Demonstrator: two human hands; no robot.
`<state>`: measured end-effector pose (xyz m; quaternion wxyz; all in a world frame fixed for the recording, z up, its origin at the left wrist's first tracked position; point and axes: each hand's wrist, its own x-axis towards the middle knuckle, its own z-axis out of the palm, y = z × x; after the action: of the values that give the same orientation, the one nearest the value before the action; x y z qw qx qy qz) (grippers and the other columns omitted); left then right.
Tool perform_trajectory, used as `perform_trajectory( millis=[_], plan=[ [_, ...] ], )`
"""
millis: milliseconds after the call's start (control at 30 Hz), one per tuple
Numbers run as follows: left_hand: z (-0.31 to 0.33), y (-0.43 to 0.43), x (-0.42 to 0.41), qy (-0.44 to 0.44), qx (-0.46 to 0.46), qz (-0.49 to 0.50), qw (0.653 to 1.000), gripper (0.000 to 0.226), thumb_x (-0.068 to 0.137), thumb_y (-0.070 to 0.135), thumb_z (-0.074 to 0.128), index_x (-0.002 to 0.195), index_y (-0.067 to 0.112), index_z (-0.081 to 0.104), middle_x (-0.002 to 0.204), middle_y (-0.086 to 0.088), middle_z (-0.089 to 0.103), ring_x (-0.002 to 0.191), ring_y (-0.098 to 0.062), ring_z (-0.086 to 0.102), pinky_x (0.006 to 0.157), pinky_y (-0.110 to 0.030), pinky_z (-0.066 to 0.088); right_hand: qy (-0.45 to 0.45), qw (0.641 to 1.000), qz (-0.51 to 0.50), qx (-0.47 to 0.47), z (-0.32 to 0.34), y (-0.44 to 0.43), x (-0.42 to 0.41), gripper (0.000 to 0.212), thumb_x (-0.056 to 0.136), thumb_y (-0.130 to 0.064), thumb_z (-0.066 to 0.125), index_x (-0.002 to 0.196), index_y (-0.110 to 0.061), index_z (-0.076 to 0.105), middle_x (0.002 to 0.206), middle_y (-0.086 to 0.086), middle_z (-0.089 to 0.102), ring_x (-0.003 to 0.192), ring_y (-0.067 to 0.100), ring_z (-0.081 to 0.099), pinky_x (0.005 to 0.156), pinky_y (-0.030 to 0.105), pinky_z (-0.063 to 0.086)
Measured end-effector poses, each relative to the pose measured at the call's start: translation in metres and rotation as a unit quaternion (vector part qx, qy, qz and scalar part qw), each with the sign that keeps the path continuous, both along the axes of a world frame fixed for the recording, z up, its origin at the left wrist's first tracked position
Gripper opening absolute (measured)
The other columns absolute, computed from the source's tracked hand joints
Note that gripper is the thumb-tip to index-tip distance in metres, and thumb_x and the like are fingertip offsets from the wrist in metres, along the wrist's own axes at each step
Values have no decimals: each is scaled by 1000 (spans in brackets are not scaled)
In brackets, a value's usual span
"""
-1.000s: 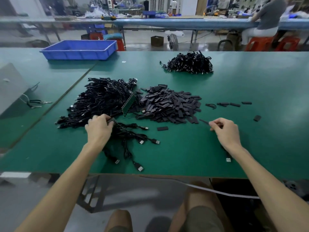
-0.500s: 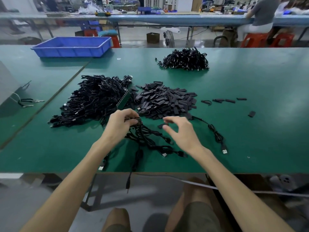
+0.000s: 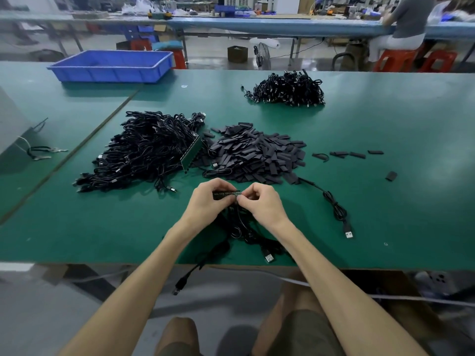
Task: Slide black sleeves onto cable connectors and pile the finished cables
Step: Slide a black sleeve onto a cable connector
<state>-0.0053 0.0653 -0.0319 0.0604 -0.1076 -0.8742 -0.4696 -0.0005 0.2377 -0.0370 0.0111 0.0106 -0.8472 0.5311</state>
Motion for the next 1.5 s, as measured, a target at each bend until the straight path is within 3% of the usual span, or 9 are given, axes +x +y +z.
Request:
perform_trajectory(
  millis=[167,400,533,600,767,933,1067,1200,1500],
  plan=[
    [-3,7,2,0,-5,43,999,13,86,12,78,98,16,74,90,13,71,86,7,63,74,-3,43,13,1000,-27,1,-6,-7,2,16,86,-16,77,74,-19,66,66,-8,64,55,-5,54,55,10,41],
    [-6,12,5,6,-9,81,997,10,89,11,73,97,18,71,87,16,66,83,8,59,69,-2,41,20,997,-49,48,-7,-18,4,12,83,-21,74,74,-18,65,70,-7,66,65,8,60,63,30,50],
    [-6,8,3,9,-20,81,996,12,90,9,74,99,17,71,88,14,66,84,6,59,71,-3,42,9,996,-69,-47,-6,-11,4,9,87,-21,75,80,-17,71,73,-7,70,62,-3,60,60,12,45],
    [-4,-1,2,4,-17,88,996,13,91,8,73,98,19,70,89,12,67,85,4,60,70,-2,42,-2,987,-94,-131,-2,-3,1,7,92,-20,73,89,-13,74,80,-4,74,70,-1,64,71,17,51],
    [1,-38,-7,4,-32,141,989,17,94,5,69,97,22,67,96,4,68,98,-15,62,93,-31,49,-39,881,-183,-434,11,29,-5,8,100,-8,65,106,-8,70,94,4,77,84,15,71,79,27,59],
    [-4,-47,-9,81,-225,206,949,24,94,4,65,114,18,69,120,-3,61,122,-25,43,99,-37,19,-49,802,-181,-568,3,46,-1,15,99,-4,65,113,-6,68,98,7,74,89,18,69,86,29,57],
    [0,-21,-5,128,-213,144,958,16,99,19,62,113,23,69,111,7,63,113,-17,49,96,-33,23,-29,843,-153,-515,-1,42,1,11,97,-4,67,106,-9,71,87,1,70,78,10,64,76,23,54],
    [7,18,0,-3,-19,0,1000,20,104,37,54,106,27,71,84,18,74,81,-5,68,76,-27,53,-13,876,-127,-465,-3,39,3,8,99,-5,65,105,-7,70,81,3,71,73,12,66,73,25,55],
    [4,51,-1,-33,-42,-82,995,24,96,42,67,107,21,72,92,13,73,83,4,66,73,-10,48,0,903,-134,-409,-7,36,4,6,99,-8,67,102,-10,72,85,-1,70,81,11,64,77,23,54]
  ],
)
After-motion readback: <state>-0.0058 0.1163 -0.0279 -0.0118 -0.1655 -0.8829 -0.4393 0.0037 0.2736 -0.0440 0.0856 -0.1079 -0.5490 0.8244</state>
